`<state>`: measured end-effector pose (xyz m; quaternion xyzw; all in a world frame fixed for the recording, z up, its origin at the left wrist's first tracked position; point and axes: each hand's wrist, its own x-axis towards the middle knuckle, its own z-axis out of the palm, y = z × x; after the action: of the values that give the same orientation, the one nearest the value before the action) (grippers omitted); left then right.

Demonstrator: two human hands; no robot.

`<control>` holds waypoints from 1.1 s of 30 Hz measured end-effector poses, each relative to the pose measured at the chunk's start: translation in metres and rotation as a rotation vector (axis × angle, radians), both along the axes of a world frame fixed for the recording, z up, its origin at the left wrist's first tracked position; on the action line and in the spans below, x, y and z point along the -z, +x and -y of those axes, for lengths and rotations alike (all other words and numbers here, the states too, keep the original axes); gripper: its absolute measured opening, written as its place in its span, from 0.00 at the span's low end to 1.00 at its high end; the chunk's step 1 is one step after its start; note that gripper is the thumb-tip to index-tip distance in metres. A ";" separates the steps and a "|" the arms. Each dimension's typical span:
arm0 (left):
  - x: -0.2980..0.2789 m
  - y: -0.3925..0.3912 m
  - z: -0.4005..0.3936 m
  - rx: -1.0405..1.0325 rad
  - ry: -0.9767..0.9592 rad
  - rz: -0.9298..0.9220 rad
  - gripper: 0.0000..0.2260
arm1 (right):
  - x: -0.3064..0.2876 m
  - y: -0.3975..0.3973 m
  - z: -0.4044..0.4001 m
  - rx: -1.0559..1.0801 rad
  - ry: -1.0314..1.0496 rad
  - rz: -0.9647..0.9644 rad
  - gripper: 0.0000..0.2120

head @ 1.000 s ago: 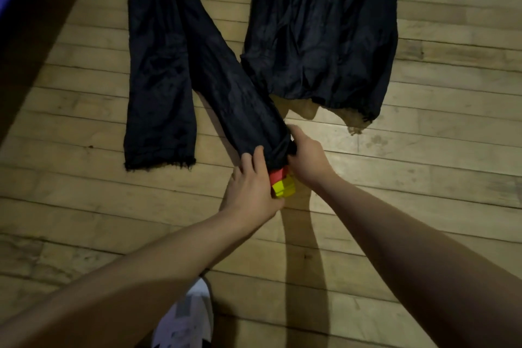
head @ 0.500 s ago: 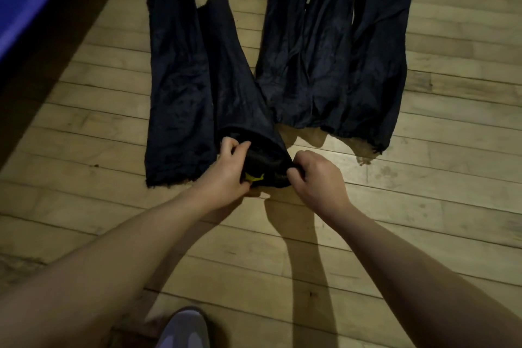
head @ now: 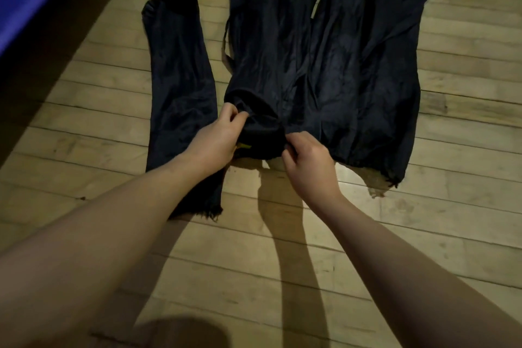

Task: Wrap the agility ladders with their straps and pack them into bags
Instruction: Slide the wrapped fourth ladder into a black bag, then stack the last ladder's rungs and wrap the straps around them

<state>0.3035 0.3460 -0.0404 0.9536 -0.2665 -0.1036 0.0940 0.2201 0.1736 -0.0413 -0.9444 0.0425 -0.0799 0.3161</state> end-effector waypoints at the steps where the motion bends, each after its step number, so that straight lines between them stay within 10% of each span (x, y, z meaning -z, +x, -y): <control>1: 0.004 0.005 0.002 -0.009 0.022 0.039 0.30 | 0.000 0.006 -0.001 0.013 0.008 -0.002 0.07; 15: 0.008 0.000 0.032 -0.166 0.022 0.151 0.30 | 0.000 0.011 0.002 0.117 -0.010 -0.255 0.15; 33: -0.081 -0.184 0.208 0.182 -0.229 -0.333 0.10 | -0.078 -0.233 0.144 0.521 -0.019 -0.356 0.13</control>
<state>0.1197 0.1377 0.0407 0.8786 -0.3421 -0.2365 0.2346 -0.0131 0.0300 0.0366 -0.9038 0.3368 0.0083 0.2638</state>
